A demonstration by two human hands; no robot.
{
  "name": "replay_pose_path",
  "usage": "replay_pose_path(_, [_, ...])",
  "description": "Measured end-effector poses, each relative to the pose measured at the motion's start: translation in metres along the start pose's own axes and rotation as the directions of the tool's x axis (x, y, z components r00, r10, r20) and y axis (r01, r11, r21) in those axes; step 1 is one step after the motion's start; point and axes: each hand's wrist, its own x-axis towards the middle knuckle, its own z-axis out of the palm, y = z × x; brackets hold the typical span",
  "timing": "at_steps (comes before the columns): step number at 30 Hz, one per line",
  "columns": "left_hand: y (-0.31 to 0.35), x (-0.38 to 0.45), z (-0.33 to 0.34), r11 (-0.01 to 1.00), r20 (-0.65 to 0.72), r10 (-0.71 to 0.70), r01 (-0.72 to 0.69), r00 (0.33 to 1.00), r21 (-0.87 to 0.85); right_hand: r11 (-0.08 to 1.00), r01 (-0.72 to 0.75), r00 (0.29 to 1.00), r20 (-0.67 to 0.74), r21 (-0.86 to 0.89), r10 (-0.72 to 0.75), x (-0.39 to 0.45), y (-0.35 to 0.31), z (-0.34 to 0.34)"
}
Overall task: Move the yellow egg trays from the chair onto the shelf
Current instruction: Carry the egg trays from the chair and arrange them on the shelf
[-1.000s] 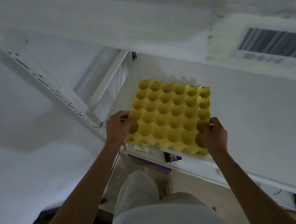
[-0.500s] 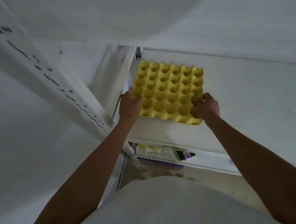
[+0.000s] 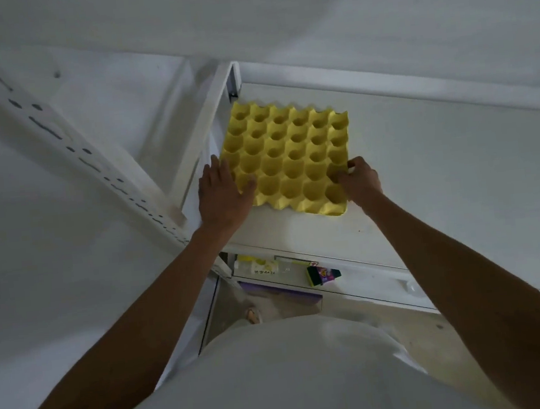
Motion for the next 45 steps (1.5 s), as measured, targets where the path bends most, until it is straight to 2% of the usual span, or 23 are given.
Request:
replay_pose_path(4, [0.03, -0.021, 0.004, 0.994, -0.059, -0.02, 0.027, 0.998, 0.11, 0.998, 0.062, 0.994, 0.087, -0.033, -0.059, -0.005, 0.015, -0.023])
replay_pose_path(6, [0.051, -0.039, 0.007, 0.991, -0.119, -0.036, 0.051, 0.992, 0.122, 0.98, 0.172, 0.985, 0.046, -0.098, -0.168, -0.014, 0.029, -0.035])
replay_pose_path(8, [0.074, -0.068, 0.017, 0.994, -0.182, -0.059, 0.074, 0.982, 0.077, 0.933, 0.332, 0.942, 0.002, -0.142, -0.335, -0.026, 0.05, -0.047])
replay_pose_path(11, [0.111, -0.135, 0.044, 0.982, -0.217, -0.187, 0.176, 0.958, -0.069, 0.787, 0.586, 0.799, -0.024, -0.193, -0.601, -0.056, 0.085, -0.067])
replay_pose_path(14, [0.137, -0.221, 0.078, 0.905, -0.2, -0.397, 0.346, 0.896, -0.247, 0.55, 0.819, 0.554, -0.026, -0.164, -0.832, -0.107, 0.127, -0.08])
replay_pose_path(15, [0.14, -0.251, 0.088, 0.881, -0.185, -0.45, 0.401, 0.874, -0.252, 0.484, 0.865, 0.49, 0.015, -0.134, -0.872, -0.128, 0.143, -0.079])
replay_pose_path(17, [0.142, -0.312, 0.102, 0.837, -0.145, -0.537, 0.504, 0.831, -0.211, 0.37, 0.927, 0.376, 0.186, -0.069, -0.908, -0.171, 0.175, -0.071])
replay_pose_path(20, [0.137, -0.392, 0.116, 0.789, -0.14, -0.614, 0.605, 0.777, -0.104, 0.239, 0.969, 0.234, 0.508, -0.057, -0.829, -0.218, 0.208, -0.046])
replay_pose_path(22, [0.131, -0.439, 0.123, 0.75, -0.126, -0.66, 0.66, 0.741, -0.042, 0.166, 0.981, 0.186, 0.692, -0.097, -0.698, -0.248, 0.22, -0.032])
replay_pose_path(23, [0.129, -0.463, 0.127, 0.727, -0.103, -0.684, 0.686, 0.722, -0.021, 0.162, 0.982, 0.183, 0.73, -0.1, -0.659, -0.262, 0.225, -0.028])
replay_pose_path(25, [0.125, -0.504, 0.134, 0.686, -0.032, -0.727, 0.728, 0.686, 0.0, 0.184, 0.98, 0.177, 0.732, -0.072, -0.658, -0.288, 0.236, -0.024])
replay_pose_path(28, [0.123, -0.567, 0.144, 0.628, -0.023, -0.778, 0.778, 0.628, -0.007, 0.216, 0.975, 0.186, 0.752, -0.06, -0.633, -0.314, 0.252, -0.023])
replay_pose_path(31, [0.127, -0.636, 0.158, 0.578, -0.041, -0.816, 0.815, 0.577, -0.046, 0.189, 0.973, 0.211, 0.834, -0.131, -0.51, -0.337, 0.283, -0.018])
replay_pose_path(35, [0.143, -0.703, 0.169, 0.448, 0.007, -0.891, 0.881, 0.454, -0.149, 0.261, 0.95, 0.258, 0.904, -0.174, -0.339, -0.383, 0.328, -0.003])
replay_pose_path(38, [0.152, -0.739, 0.176, 0.397, 0.025, -0.912, 0.897, 0.409, -0.193, 0.314, 0.936, 0.238, 0.94, -0.155, -0.245, -0.426, 0.356, 0.005])
replay_pose_path(43, [0.146, -0.776, 0.186, 0.335, 0.075, -0.931, 0.918, 0.357, -0.211, 0.26, 0.962, 0.145, 0.966, -0.087, -0.214, -0.468, 0.377, 0.018])
replay_pose_path(45, [0.134, -0.779, 0.189, 0.316, 0.109, -0.931, 0.92, 0.347, -0.23, 0.265, 0.96, 0.147, 0.97, -0.092, -0.196, -0.471, 0.375, 0.029])
